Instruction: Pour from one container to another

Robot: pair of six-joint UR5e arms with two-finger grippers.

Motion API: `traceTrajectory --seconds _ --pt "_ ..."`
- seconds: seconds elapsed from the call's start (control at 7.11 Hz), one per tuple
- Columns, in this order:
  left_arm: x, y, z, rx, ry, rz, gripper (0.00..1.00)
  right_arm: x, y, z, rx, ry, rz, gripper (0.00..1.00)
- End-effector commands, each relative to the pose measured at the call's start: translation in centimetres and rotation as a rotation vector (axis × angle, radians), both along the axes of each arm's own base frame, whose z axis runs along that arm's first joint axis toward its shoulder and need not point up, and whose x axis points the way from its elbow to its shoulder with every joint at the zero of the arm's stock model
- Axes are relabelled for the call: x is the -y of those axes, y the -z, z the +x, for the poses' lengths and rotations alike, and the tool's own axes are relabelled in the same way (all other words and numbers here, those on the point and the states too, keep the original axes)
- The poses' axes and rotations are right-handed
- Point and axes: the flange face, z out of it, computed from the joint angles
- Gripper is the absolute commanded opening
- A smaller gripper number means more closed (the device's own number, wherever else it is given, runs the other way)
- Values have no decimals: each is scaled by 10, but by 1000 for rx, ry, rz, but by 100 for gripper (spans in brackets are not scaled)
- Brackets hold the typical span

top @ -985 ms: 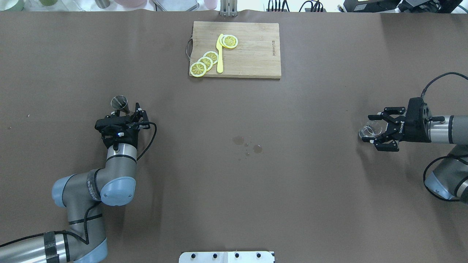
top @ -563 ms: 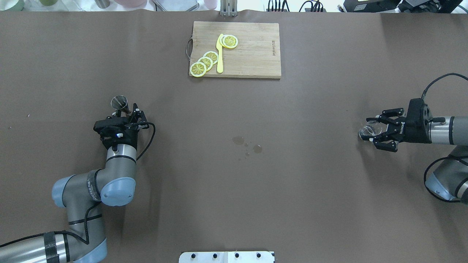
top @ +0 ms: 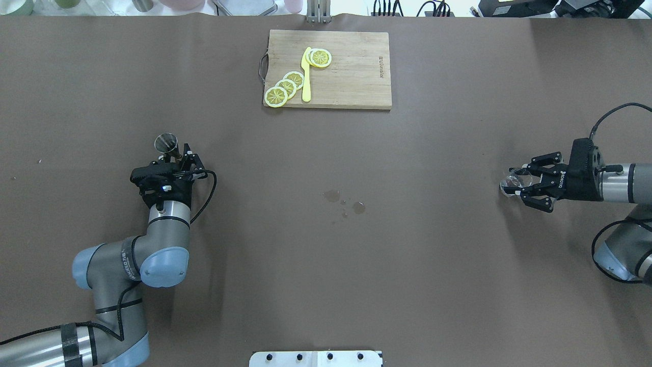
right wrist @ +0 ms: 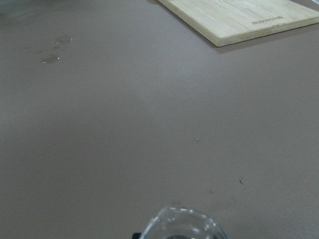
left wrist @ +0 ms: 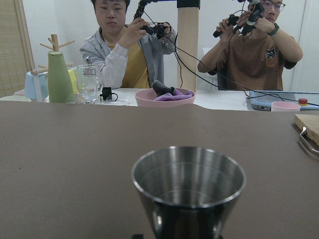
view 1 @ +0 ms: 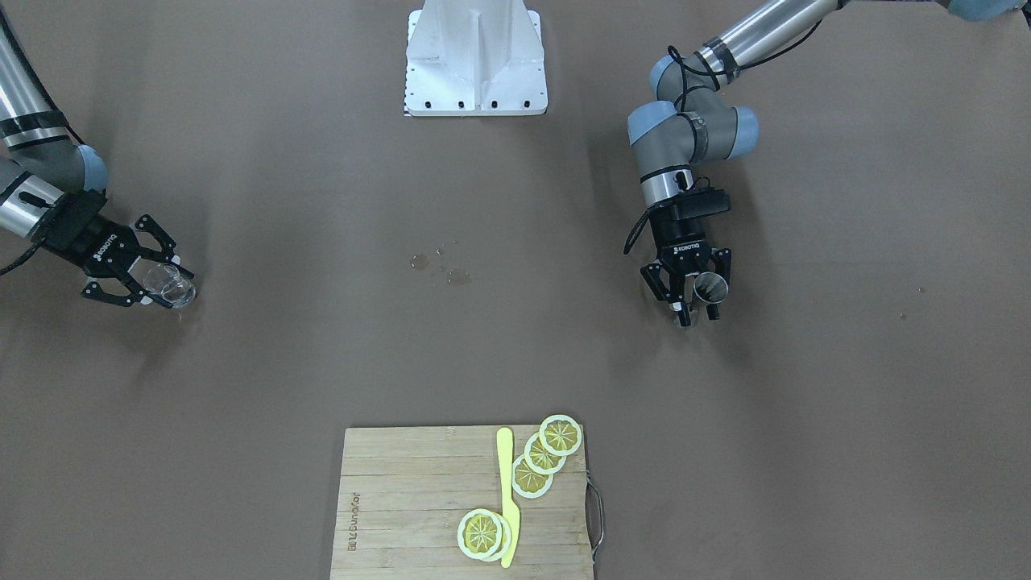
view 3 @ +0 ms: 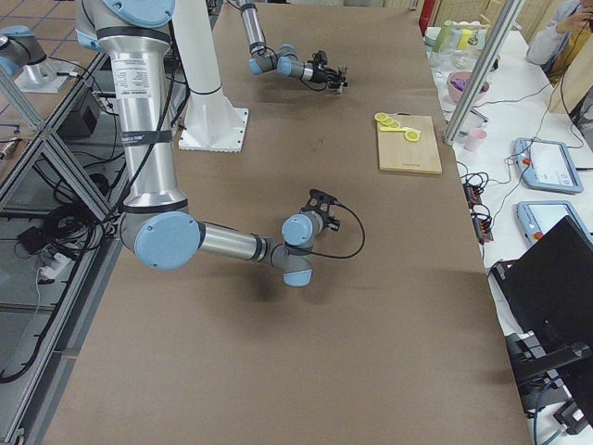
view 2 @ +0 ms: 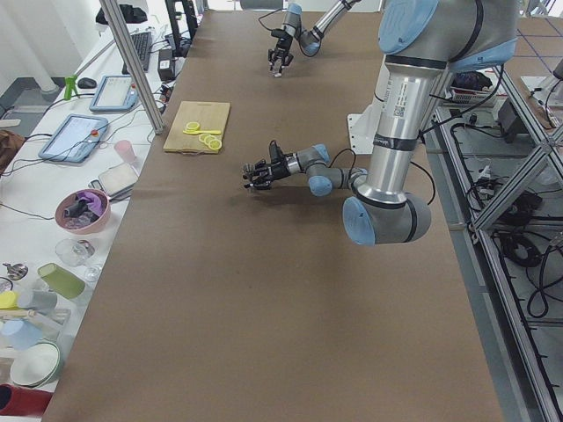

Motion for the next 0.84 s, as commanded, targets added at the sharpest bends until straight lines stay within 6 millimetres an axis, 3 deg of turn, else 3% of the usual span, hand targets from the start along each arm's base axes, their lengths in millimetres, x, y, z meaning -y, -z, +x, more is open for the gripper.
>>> traceTrajectory --seconds 0.0,0.14,0.42,0.56,0.7 --pt "-1 5 -2 -15 -1 4 16 -1 3 1 7 2 6 37" --pt "-2 12 -4 -31 -4 9 0 -1 8 1 13 0 12 29" --pt "-1 35 -22 -18 -23 29 0 1 24 2 36 6 35 16" --pt "-5 42 -35 114 -76 52 0 3 32 7 43 26 41 19" --pt "-7 44 -40 141 -106 51 0 10 36 15 50 17 34 19"
